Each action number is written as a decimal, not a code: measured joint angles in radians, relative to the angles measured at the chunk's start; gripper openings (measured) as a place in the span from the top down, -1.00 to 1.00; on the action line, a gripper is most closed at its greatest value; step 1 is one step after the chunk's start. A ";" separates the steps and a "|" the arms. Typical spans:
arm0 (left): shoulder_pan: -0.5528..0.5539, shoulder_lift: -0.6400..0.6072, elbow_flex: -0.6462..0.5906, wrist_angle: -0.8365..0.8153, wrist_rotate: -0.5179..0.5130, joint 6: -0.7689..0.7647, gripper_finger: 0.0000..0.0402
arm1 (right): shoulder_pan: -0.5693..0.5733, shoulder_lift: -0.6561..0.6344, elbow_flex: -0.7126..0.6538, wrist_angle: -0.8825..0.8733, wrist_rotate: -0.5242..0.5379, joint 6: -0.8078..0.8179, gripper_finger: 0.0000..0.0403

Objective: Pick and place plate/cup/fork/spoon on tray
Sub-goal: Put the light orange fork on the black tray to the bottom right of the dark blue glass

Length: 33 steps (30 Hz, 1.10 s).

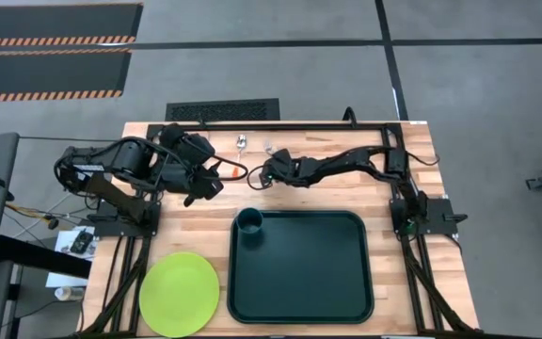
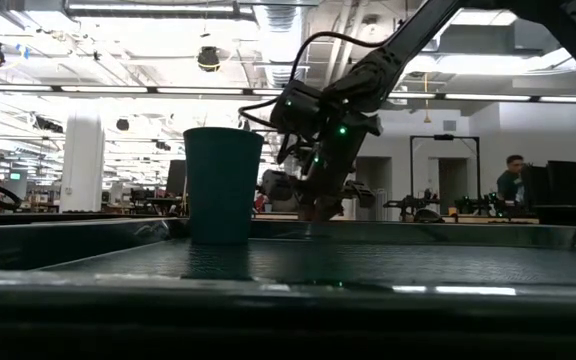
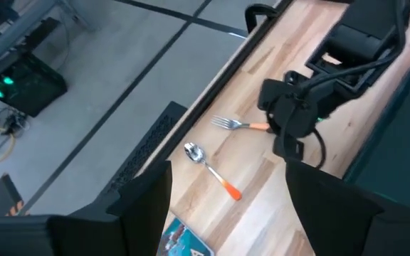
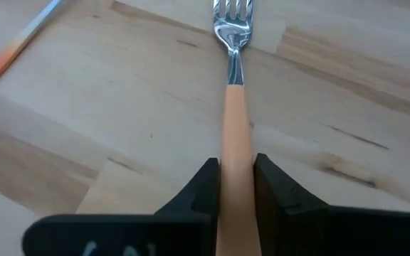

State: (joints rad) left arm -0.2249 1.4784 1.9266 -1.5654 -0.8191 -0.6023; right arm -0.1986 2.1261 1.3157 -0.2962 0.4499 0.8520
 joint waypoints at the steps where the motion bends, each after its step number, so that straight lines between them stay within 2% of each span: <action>1: 0.000 0.000 0.000 0.000 -0.007 0.000 -0.31 | 0.000 -0.012 -0.002 -0.016 -0.012 0.000 0.69; 5: 0.000 0.000 0.000 0.000 -0.016 0.005 -0.31 | 0.005 -0.080 -0.008 -0.107 -0.048 -0.011 0.69; 12: 0.000 0.000 0.000 0.001 -0.018 0.016 -0.31 | 0.019 -0.258 -0.035 -0.270 0.043 -0.022 0.76; 18: 0.000 0.000 0.000 0.003 -0.034 0.023 -0.31 | 0.125 -0.426 -0.037 -0.562 0.071 0.068 0.76; 21: 0.000 0.000 0.000 0.010 -0.034 0.041 -0.31 | 0.243 -0.483 -0.036 -0.720 0.087 0.202 0.76; 25: 0.000 0.000 0.000 0.018 -0.036 0.064 -0.31 | 0.466 -0.528 -0.036 -0.855 0.090 0.478 0.76; 29: 0.000 0.000 0.000 0.061 -0.039 0.097 -0.31 | 0.712 -0.511 -0.034 -0.848 0.093 0.808 0.76; 33: 0.000 0.000 0.000 0.129 -0.036 0.144 -0.31 | 0.893 -0.422 -0.032 -0.795 0.076 1.109 0.76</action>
State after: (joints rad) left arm -0.2249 1.4788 1.9263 -1.4362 -0.8549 -0.4581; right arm 0.6945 1.7041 1.2834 -1.0916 0.5255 1.9609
